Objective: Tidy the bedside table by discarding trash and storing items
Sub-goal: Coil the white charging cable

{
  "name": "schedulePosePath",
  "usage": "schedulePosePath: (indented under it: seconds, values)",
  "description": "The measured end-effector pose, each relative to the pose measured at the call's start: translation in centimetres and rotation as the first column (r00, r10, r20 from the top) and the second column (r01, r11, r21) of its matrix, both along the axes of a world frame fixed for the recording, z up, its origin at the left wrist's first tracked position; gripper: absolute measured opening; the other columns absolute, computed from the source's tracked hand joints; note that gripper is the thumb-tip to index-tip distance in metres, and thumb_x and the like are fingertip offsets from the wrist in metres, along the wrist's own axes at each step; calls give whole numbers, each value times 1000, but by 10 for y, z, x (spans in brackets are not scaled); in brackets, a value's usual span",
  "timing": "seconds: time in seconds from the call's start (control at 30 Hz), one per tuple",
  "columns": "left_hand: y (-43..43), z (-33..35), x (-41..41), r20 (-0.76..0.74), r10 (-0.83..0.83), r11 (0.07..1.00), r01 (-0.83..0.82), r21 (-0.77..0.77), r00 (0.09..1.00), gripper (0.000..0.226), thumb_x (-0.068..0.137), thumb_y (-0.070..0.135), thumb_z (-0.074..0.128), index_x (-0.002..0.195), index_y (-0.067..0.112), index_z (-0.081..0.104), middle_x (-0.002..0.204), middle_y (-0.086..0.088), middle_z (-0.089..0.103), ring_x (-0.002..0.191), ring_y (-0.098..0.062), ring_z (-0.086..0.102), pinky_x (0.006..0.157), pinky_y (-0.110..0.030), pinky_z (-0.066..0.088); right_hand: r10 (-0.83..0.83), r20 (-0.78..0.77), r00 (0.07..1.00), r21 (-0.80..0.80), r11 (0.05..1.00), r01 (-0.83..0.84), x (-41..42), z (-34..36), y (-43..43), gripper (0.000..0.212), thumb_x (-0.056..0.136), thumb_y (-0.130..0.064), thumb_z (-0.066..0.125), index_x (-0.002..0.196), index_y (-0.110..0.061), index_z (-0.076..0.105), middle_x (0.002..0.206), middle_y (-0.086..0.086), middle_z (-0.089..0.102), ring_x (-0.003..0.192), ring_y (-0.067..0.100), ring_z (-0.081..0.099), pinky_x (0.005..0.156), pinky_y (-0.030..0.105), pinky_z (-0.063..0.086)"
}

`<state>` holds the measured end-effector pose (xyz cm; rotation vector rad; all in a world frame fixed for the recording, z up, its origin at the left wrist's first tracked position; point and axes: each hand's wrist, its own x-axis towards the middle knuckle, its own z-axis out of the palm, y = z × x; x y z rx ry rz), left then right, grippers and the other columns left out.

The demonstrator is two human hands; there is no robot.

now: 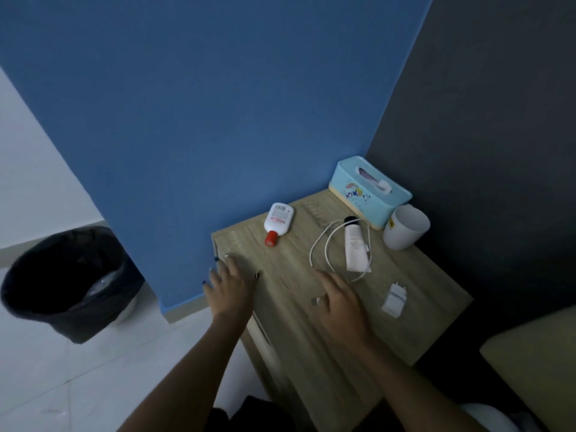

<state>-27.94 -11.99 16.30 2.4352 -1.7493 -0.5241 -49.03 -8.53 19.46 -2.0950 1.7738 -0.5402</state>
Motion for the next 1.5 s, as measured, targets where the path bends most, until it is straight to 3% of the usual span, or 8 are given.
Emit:
schedulePosePath:
  seconds: [0.1, 0.37, 0.57, 0.67, 0.8, 1.0, 1.33, 1.5]
  values:
    - [8, 13, -17, 27, -223, 963, 225, -150, 974, 70, 95, 48, 38, 150, 10, 16, 157, -18, 15, 145, -36, 14, 116, -54, 14, 65, -220, 973, 92, 995, -46, -31, 2, -1, 60, 75, -26, 37, 134, -21, 48, 130, 4, 47, 119, 23, 45, 94, 36, 44]
    - [40, 49, -68, -16, -655, 755, 655, -34, 755, 64, 97, 40, 39, 151, 22, 10, 161, -6, 4, 148, -28, 1, 118, -50, -2, 148, -487, 861, -16, 984, -178, -32, -4, -4, 16, 71, -38, 47, 69, -27, 57, 80, -5, 58, 77, 17, 60, 70, 34, 33]
    - [25, 123, -74, 191, -708, 655, 733, -184, 680, 51, 91, 16, 28, 141, 12, 38, 128, -11, 58, 121, -26, 53, 115, -47, 25, 100, -252, 962, -59, 991, -118, -13, 94, -9, 39, 94, -28, 27, 108, -12, 60, 101, 8, 64, 89, 22, 56, 72, 30, 33]
    - [9, 188, -70, 396, -712, 517, 814, -264, 580, 32, 78, 14, 44, 98, 24, 67, 73, -1, 70, 69, -19, 69, 77, -32, 57, 150, -63, 987, -125, 980, -157, -28, 159, -5, 15, 97, -22, 43, 103, -19, 57, 95, -3, 63, 87, 14, 54, 72, 27, 45]
    - [15, 298, -69, 419, -740, 361, 836, -413, 526, 41, 81, 13, 32, 103, 14, 67, 95, -10, 70, 88, -26, 67, 76, -32, 53, 139, 167, 976, -339, 938, -75, -39, 232, -2, 10, 94, -19, 55, 98, -17, 64, 87, -2, 69, 87, 13, 62, 79, 32, 50]
    - [29, 375, -36, 358, -671, 439, 737, -515, 650, 68, 88, -8, 33, 144, 32, 35, 118, -6, 56, 103, -27, 58, 80, -40, 50, 181, 508, 842, -356, 935, 14, -27, 299, 4, 14, 93, -11, 59, 88, -20, 68, 73, -3, 68, 62, 2, 64, 62, 17, 51]
    - [38, 393, 42, 368, -533, 517, 638, -571, 762, 47, 89, -4, 38, 123, 23, 55, 110, -2, 58, 93, -22, 62, 78, -34, 49, 181, 496, 849, -248, 967, -60, -42, 298, -5, 25, 93, -10, 58, 82, -28, 71, 75, 3, 73, 71, 14, 70, 71, 39, 57]
    - [35, 386, 55, 145, -572, 609, 536, -585, 808, 27, 92, 3, 48, 105, 18, 66, 94, 0, 72, 89, -17, 68, 80, -27, 52, 64, 542, 838, -304, 945, 125, -53, 290, -6, 23, 94, -10, 56, 84, -25, 71, 77, 1, 70, 67, 9, 67, 61, 26, 52]
